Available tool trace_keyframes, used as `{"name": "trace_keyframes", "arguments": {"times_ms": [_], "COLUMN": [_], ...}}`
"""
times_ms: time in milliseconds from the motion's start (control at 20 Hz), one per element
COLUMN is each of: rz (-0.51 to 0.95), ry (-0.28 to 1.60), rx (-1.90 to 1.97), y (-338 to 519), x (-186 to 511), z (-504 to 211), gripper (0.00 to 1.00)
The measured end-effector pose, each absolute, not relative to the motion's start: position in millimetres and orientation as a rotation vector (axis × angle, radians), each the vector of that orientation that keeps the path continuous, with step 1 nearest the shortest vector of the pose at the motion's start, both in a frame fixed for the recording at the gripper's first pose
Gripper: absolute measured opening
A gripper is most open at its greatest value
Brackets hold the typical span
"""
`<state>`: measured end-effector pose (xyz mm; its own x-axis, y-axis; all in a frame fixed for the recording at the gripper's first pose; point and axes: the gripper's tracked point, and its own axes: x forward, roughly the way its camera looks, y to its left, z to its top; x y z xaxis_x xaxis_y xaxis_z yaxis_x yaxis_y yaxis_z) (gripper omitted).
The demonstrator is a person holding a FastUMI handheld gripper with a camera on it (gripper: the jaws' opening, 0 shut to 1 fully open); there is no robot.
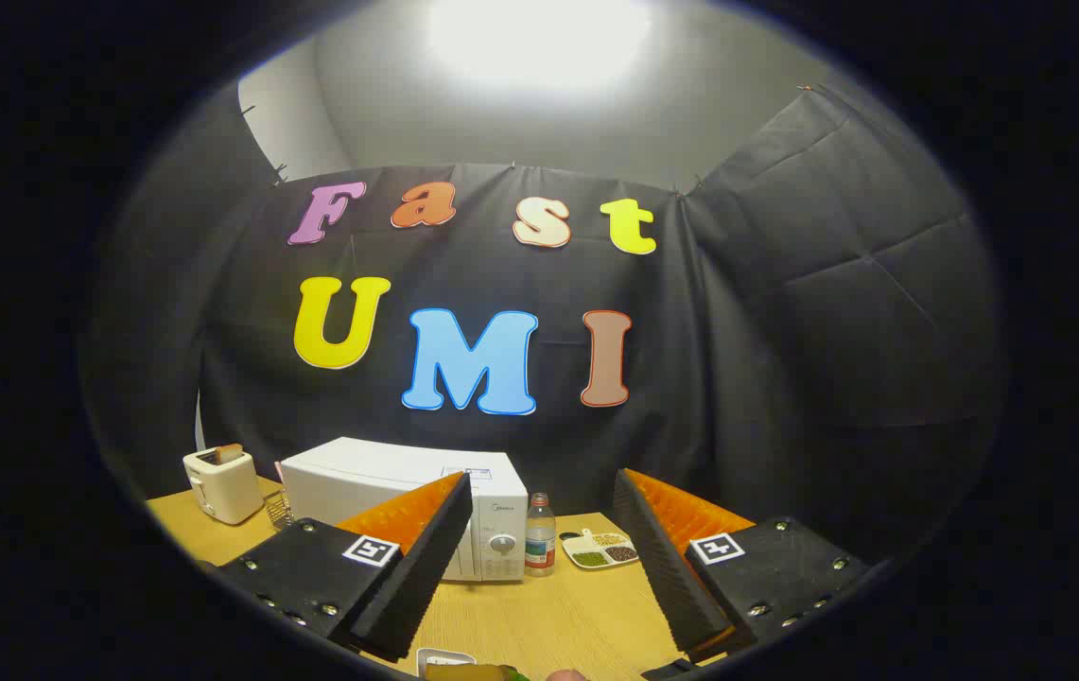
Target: Open the microwave, put the food inside, and close the microwave door.
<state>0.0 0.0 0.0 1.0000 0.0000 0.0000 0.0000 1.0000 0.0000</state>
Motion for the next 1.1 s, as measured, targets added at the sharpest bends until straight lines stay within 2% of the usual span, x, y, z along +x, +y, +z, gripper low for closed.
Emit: {"name": "trace_keyframes", "arguments": {"times_ms": [1100], "rz": [-0.012], "ry": [0.006], "rx": [-0.002], "y": [4.3], "x": [9.1], "z": [-3.3], "gripper": [0.96]}}
